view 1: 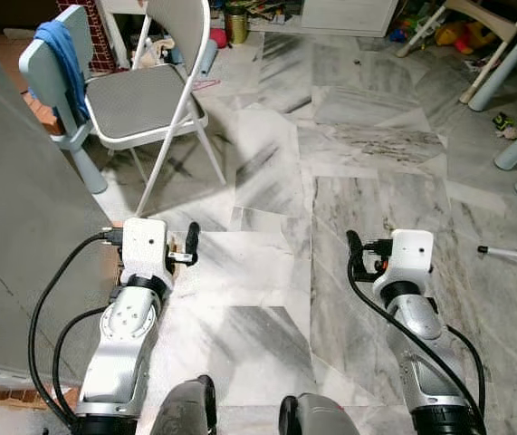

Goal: Restocking fridge

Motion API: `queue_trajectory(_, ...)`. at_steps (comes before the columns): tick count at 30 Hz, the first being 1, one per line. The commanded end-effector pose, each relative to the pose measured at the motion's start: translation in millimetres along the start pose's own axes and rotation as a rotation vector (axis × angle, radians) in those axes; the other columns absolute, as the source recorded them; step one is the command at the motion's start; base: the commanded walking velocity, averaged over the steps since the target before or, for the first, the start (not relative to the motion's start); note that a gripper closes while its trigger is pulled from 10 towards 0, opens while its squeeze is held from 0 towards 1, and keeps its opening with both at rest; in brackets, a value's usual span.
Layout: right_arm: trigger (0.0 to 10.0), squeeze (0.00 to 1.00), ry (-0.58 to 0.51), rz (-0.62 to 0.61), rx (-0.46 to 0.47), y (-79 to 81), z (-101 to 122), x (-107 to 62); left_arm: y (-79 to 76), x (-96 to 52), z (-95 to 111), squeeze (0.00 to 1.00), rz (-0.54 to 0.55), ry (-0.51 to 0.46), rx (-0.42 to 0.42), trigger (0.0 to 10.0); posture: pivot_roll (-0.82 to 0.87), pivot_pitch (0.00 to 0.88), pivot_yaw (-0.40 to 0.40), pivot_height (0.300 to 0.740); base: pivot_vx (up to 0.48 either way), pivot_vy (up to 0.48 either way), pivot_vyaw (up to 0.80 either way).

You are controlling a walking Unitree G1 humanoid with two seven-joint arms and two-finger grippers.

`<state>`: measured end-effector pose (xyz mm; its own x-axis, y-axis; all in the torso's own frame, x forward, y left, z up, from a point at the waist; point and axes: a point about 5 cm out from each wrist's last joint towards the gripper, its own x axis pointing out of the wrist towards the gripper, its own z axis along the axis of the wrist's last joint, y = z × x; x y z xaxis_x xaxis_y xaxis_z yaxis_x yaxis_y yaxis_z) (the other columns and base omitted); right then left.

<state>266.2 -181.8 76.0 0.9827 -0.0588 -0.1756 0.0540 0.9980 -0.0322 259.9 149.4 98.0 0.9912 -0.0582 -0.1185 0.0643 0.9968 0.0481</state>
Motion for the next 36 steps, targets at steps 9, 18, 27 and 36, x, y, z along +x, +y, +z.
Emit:
queue_trajectory(9, 10.0, 0.0, 0.009, 0.002, 0.003, 0.9, -4, 0.2, -6.3, -3.5, -6, 0.0, -0.036, 0.062, -0.08, 10.0, 0.1, 0.114, -0.04, 0.74, -0.126, 0.0, 0.0)
queue_trajectory(18, 10.0, 0.0, 0.004, 0.008, -0.002, 0.4, -3, 1.8, -9.1, -2.0, -3, 0.0, -0.07, 0.05, -0.084, 10.0, 0.1, 0.108, -0.046, 0.74, -0.086, 0.0, 0.0)
queue_trajectory(27, 10.0, 0.0, 0.002, 0.005, 0.0, 0.4, -3, 1.9, -14.3, -5.1, 0, 0.0, -0.115, 0.019, -0.001, 10.0, 0.1, 0.108, -0.045, 0.74, 0.0, 0.0, 0.0)
queue_trajectory(36, 10.0, 0.0, 0.0, 0.002, 0.002, 0.2, -3, 2.4, -10.3, -4.3, 0, 0.0, -0.09, 0.027, -0.048, 10.0, 0.1, 0.112, -0.043, 0.74, 0.0, 0.0, 0.0)
